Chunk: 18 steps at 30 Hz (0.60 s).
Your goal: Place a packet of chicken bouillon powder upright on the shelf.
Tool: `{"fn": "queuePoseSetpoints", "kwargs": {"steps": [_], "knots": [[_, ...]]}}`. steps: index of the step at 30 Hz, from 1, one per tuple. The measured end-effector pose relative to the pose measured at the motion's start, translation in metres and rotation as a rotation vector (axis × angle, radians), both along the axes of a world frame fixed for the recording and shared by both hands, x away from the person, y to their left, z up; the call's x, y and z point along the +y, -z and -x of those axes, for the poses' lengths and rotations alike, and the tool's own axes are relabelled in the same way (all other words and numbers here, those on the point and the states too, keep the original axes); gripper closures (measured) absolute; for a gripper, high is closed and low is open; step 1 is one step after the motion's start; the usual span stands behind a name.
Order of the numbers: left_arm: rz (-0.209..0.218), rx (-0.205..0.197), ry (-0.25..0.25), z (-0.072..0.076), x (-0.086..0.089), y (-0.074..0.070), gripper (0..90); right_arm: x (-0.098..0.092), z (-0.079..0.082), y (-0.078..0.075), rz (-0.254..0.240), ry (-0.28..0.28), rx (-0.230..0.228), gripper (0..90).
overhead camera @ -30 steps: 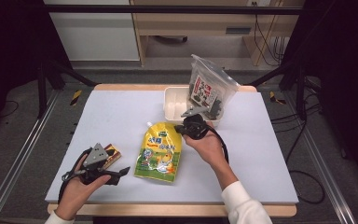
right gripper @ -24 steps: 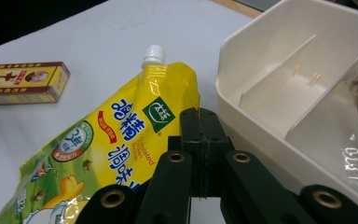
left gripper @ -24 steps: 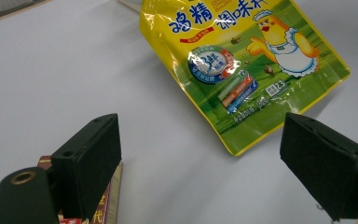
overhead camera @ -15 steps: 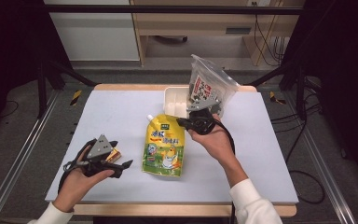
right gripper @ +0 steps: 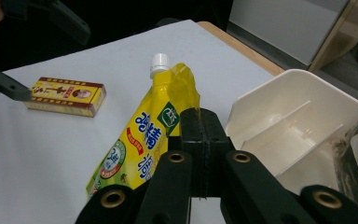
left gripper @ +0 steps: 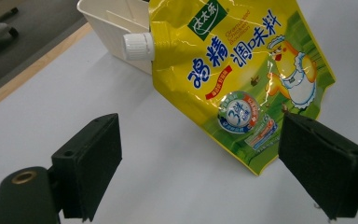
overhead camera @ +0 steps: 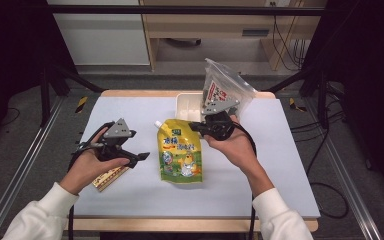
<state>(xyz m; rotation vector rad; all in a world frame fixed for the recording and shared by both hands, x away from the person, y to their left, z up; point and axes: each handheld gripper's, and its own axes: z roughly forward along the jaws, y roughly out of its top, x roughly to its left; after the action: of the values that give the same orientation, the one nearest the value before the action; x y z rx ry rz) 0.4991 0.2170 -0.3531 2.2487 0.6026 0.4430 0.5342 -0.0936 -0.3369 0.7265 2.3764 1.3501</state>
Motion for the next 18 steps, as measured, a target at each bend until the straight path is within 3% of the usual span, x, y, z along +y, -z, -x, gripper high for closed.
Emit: {"fn": "queuePoseSetpoints", "kwargs": {"steps": [6,12,18], "knots": [[-0.045,-0.027,-0.005,-0.018,-0.005,-0.012,13.1,0.001,0.002,-0.007,0.013,-0.033,-0.017,90.0],[0.014,-0.021,-0.017,-0.030,-0.007,-0.026,13.2,0.001,0.003,-0.011,0.011,-0.047,-0.027,90.0],[-0.020,-0.023,-0.005,-0.035,-0.009,-0.027,13.5,0.003,0.006,-0.013,0.005,-0.059,-0.033,90.0]]}}
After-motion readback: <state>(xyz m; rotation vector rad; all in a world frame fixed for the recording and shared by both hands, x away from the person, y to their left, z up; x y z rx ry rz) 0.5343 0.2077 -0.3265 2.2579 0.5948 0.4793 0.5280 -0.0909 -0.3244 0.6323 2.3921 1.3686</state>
